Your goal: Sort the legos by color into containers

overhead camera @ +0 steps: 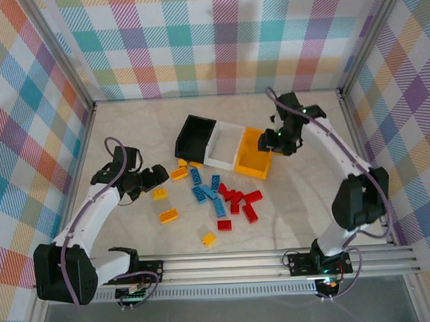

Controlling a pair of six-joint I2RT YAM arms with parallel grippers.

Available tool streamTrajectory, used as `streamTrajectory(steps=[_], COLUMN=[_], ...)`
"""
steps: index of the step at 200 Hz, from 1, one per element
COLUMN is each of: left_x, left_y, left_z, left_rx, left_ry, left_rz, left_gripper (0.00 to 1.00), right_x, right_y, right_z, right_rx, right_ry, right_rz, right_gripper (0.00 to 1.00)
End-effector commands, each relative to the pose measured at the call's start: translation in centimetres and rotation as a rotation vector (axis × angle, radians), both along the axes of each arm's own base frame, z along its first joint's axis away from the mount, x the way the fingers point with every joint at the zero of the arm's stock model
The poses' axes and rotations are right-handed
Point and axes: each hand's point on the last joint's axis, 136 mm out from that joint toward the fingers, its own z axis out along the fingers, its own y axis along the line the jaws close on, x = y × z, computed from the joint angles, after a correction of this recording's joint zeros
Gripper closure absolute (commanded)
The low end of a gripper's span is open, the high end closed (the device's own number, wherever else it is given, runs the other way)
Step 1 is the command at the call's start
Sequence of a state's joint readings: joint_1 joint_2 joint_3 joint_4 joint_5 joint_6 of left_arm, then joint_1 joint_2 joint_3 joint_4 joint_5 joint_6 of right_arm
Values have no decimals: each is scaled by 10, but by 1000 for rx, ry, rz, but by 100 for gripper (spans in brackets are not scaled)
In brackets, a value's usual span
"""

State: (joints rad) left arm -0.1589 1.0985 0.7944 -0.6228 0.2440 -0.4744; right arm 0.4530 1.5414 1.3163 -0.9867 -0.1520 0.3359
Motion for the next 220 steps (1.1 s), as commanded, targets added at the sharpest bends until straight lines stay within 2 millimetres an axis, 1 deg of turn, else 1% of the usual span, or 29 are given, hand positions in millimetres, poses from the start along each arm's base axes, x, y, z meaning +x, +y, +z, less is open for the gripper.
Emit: streamTrajectory(steps=[1,16,36,59,85,118,145,183,220], left_x=[-15,-21,-28,-36,-43,-43,-42,-43,-43], left_y=[-18,-21,-25,-24,-21,-20,-19,-20,-19], left_z=[-4,-9,-13,-14,-13,-9,-12,-14,-15], left_rx=[-68,-87,-108,-104,-86,-79,-68,-67,-65], left_ry=[3,11,16,31,39,32,52,56,61], left_rz=[-65,-63,-68,-79,-83,-83,-92,-93,-91], left_gripper=[8,8,8,8,7,7,7,7,6], right_x=[-48,-67,-78,-84,-83,-79,-78,-81,-81], right_y=[7,8,16,26,31,33,35,28,21], right_z=[-37,-55,-73,-91,-107,-118,-124,-134,-140], right_rx=[-43,-74,-108,-161,-191,-200,-209,-242,-280], right_ry=[104,133,137,150,157,162,170,193,193], right_rz=[94,115,169,238,260,252,250,236,212], right_gripper=[38,38,38,38,38,39,40,42,46])
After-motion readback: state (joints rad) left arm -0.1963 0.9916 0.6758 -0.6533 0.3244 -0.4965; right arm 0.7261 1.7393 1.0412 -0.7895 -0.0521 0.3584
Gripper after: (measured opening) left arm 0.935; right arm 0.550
